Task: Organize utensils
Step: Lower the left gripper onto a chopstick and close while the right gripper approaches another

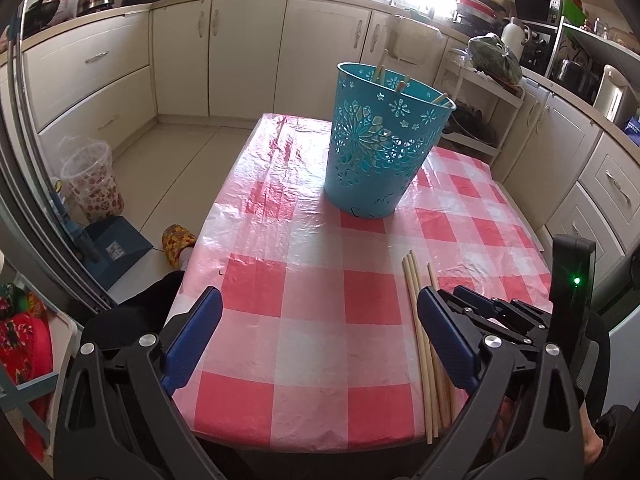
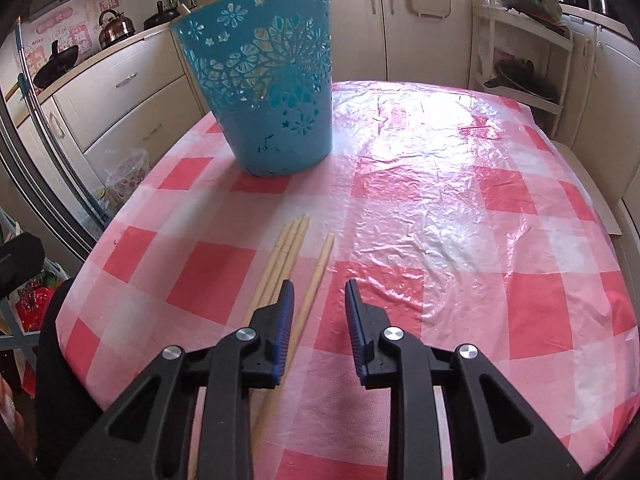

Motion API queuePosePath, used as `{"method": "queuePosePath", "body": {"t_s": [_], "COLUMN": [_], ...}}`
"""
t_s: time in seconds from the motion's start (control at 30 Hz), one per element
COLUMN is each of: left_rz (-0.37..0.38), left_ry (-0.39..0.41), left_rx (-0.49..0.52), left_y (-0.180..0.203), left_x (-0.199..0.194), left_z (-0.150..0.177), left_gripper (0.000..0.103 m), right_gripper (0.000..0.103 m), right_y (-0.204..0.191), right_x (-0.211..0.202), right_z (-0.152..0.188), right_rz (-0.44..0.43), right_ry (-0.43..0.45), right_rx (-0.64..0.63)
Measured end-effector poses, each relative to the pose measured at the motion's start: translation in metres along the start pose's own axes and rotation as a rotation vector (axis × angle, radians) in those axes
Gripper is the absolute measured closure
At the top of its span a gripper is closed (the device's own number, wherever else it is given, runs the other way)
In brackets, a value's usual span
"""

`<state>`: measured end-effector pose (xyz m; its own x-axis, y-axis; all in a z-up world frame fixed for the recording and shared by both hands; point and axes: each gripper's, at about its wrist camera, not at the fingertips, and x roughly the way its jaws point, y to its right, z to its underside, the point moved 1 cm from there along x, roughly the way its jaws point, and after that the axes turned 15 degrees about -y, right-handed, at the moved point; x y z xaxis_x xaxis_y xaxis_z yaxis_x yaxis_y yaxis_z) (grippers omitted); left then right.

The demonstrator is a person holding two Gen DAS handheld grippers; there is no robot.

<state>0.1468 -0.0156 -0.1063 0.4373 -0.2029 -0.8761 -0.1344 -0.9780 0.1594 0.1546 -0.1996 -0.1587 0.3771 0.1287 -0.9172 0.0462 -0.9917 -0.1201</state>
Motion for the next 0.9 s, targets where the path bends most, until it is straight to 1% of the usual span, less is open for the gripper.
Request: {"method": "queuePosePath", "body": {"t_s": [0.1, 0.13, 0.17, 0.27, 0.37, 0.47, 0.53, 0.7, 0.77, 0.9], "left_rz": [-0.005, -0.007, -0.009, -0.018, -0.034, -0.042, -0.065, -0.106, -0.100, -0.123], "left_ry": [-0.028, -0.040, -0.053, -0.084, -0.112, -0.153, -0.172, -0.204, -0.203, -0.200], "left_rx": [0.024, 0.035, 0.048, 0.100, 0.138, 0.150, 0.155, 0.160, 0.157, 0.175], "left_y": [0.007, 0.010, 0.015, 0.031, 0.045, 0.054, 0.057, 0.059, 0.059, 0.064], "left_x": [0.011, 0.016, 0.022, 0.040, 0.061, 0.080, 0.089, 0.103, 0.103, 0.104], "left_z": [0.001, 0.001, 0.001, -0.003, -0.009, -0.013, -0.014, -0.013, -0.013, -0.016], "left_gripper": [0.008, 0.008, 0.008, 0.008, 0.008, 0.008, 0.008, 0.009, 0.008, 0.008], "right_gripper": [0.085, 0.090, 0.092, 0.093, 0.093, 0.093, 0.093, 0.093, 0.092, 0.091], "right_y": [-0.003, -0.002, 0.000, 0.014, 0.024, 0.027, 0.030, 0.033, 0.033, 0.034], "right_x": [0.002, 0.002, 0.002, 0.000, -0.001, -0.002, -0.002, -0.002, -0.002, -0.003], "right_z": [0.000, -0.001, -0.002, -0.003, -0.001, 0.001, 0.000, -0.001, -0.001, 0.000], "right_rz": [0.033, 0.040, 0.058, 0.068, 0.024, 0.003, -0.018, -0.044, -0.052, -0.066], "right_ry": [-0.001, -0.003, -0.004, 0.001, 0.015, 0.026, 0.026, 0.027, 0.027, 0.029], "right_rx": [-0.055, -0.069, -0.083, -0.088, -0.078, -0.072, -0.062, -0.054, -0.053, -0.054]}}
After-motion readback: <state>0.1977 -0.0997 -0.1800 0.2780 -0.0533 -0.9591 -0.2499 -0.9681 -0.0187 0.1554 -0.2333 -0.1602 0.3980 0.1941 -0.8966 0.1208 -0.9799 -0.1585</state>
